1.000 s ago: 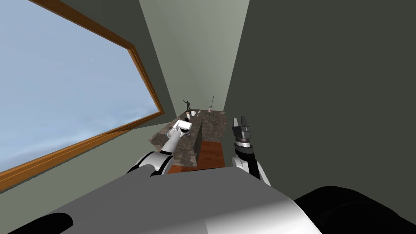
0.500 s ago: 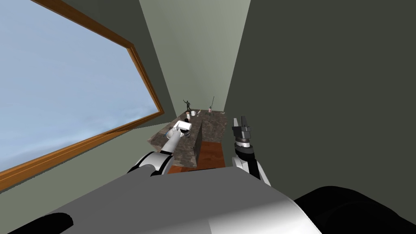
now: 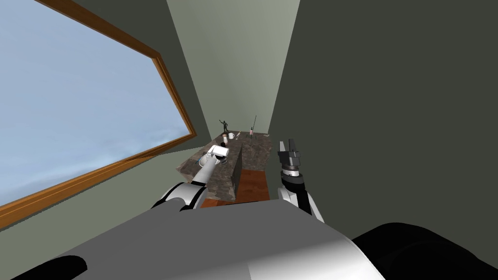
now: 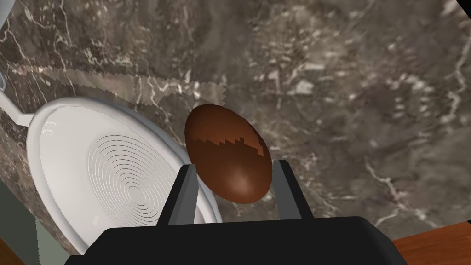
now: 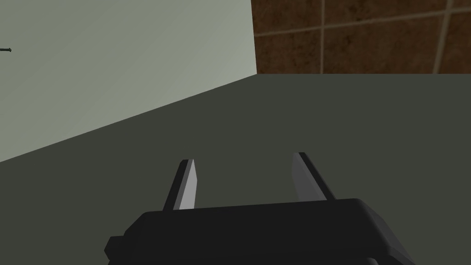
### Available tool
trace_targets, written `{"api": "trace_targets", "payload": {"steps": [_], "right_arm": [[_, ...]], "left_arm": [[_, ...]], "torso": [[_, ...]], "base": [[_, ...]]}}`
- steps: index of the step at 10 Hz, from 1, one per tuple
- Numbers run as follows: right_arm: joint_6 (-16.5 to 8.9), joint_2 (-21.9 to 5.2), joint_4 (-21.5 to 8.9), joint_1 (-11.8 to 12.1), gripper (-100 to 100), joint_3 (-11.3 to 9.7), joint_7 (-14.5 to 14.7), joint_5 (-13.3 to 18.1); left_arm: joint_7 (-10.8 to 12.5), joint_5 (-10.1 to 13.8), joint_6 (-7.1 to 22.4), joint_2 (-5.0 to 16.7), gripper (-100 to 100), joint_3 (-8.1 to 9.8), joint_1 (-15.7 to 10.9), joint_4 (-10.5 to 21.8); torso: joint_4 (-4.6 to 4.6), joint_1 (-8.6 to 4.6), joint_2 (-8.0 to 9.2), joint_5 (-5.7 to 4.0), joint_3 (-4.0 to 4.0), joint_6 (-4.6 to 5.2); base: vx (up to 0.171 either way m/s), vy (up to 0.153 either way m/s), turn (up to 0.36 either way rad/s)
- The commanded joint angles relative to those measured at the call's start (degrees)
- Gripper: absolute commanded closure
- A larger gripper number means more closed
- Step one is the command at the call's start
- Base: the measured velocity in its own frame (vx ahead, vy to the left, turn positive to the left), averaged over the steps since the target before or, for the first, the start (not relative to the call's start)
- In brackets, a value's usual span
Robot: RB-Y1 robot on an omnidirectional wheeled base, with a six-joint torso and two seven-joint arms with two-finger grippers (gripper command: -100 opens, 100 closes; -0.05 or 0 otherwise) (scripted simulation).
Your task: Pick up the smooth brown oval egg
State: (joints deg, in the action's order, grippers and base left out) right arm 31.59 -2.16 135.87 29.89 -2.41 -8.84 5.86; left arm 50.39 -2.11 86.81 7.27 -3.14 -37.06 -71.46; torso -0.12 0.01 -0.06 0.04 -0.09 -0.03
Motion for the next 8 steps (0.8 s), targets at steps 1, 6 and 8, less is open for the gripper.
{"api": "trace_targets", "payload": {"steps": [1, 6, 8], "right_arm": [[0.00, 0.00, 0.00, 0.00, 0, 0.00, 0.00, 0.00], [0.00, 0.00, 0.00, 0.00, 0, 0.00, 0.00, 0.00], [0.00, 0.00, 0.00, 0.00, 0, 0.00, 0.00, 0.00]], "left_arm": [[0.00, 0.00, 0.00, 0.00, 100, 0.00, 0.00, 0.00], [0.84, 0.25, 3.40, -0.02, 100, -0.45, -1.22, -1.82], [0.72, 0.24, 2.86, -0.02, 0, -0.35, -1.35, -1.23]], "torso": [[0.00, 0.00, 0.00, 0.00, 0.00, 0.00], [0.04, 0.06, 0.10, 0.00, 0.06, 0.02], [0.02, 0.03, 0.08, 0.00, 0.05, -0.01]], "base": [[0.000, 0.000, 0.000], [-0.016, 0.012, -0.016], [-0.007, 0.004, -0.004]]}}
